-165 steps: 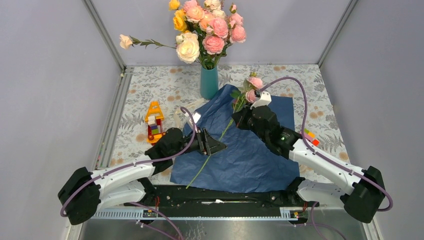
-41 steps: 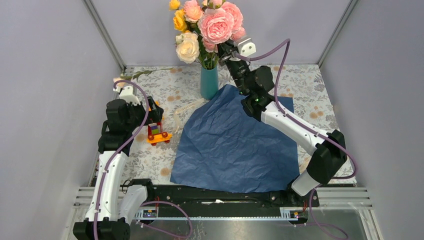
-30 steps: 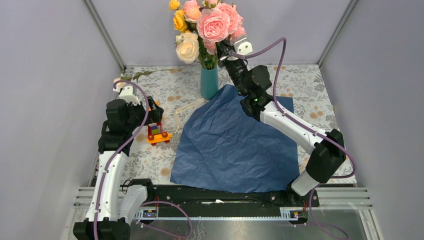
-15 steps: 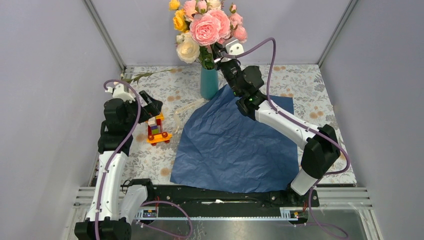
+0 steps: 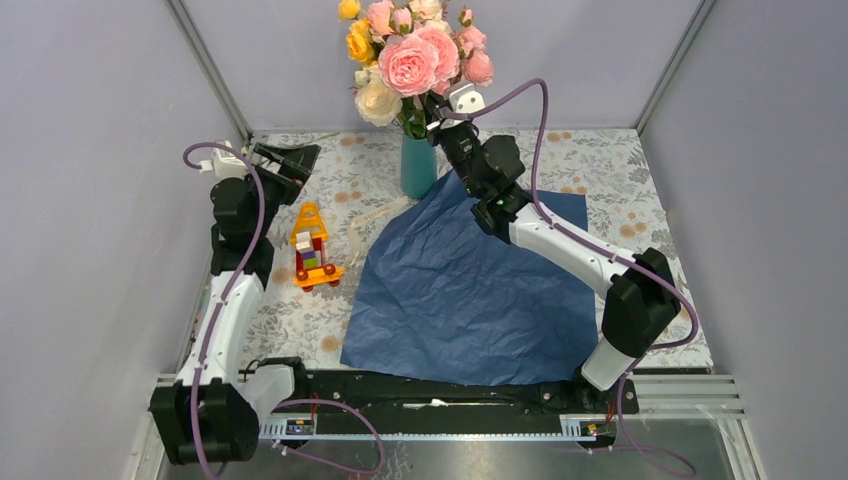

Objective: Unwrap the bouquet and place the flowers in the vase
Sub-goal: Insert the fake flower into the vase.

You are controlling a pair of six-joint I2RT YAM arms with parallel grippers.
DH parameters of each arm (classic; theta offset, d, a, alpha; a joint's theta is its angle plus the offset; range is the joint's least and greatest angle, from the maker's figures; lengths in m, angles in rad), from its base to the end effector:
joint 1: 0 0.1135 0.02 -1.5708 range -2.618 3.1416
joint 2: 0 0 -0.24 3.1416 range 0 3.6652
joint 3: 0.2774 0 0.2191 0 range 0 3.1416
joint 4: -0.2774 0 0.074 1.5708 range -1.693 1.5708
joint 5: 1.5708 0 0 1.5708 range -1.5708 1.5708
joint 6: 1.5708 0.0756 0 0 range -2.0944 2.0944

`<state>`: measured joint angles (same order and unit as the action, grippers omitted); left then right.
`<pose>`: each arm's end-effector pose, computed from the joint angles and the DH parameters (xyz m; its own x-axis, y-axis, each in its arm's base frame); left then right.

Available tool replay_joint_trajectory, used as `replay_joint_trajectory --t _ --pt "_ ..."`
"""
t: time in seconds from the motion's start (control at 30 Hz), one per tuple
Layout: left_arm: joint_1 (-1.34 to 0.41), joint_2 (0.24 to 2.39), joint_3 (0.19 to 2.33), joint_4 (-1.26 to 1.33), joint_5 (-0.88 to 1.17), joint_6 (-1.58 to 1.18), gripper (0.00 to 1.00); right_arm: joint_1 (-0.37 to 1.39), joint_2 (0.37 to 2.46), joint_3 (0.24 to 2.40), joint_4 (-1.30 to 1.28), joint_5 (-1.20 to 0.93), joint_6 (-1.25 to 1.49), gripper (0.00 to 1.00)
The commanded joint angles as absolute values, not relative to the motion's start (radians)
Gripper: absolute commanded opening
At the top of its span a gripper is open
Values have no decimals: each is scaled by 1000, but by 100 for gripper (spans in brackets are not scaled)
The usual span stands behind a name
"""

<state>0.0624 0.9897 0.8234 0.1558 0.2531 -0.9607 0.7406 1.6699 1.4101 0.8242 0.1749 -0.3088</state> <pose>0.2539 -0.0031 0.3369 -0.1613 -0.8051 -0.5708 0.1000 0.5620 -0.8210 0.2954 0.2522 0.4356 0.5451 0.0928 -0.8332 -0.4096 0.8966 -0.1681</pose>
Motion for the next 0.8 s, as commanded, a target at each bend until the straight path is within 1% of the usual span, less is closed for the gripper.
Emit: replay_joint_trajectory --t 0.0,0.13,0.27,0.43,0.53,0.67,0.77 --pt "69 1056 840 379 195 -1108 85 747 1654 1391 857 208 -294 0" --pt "66 1084 863 371 148 -1116 73 747 1650 1384 861 204 -287 0" --pt "62 1099 880 345 115 -1105 72 748 1647 1373 871 201 -279 0" --pt "54 1145 906 339 91 -1115 72 747 1655 1367 861 201 -253 0" --pt "42 1169 922 346 66 -1116 69 748 1654 1350 873 203 -241 0" --pt "19 1187 957 328 10 -1086 60 748 1655 1333 880 203 -235 0" --pt "5 1206 979 308 -27 -1074 59 748 1655 1320 886 204 -236 0"
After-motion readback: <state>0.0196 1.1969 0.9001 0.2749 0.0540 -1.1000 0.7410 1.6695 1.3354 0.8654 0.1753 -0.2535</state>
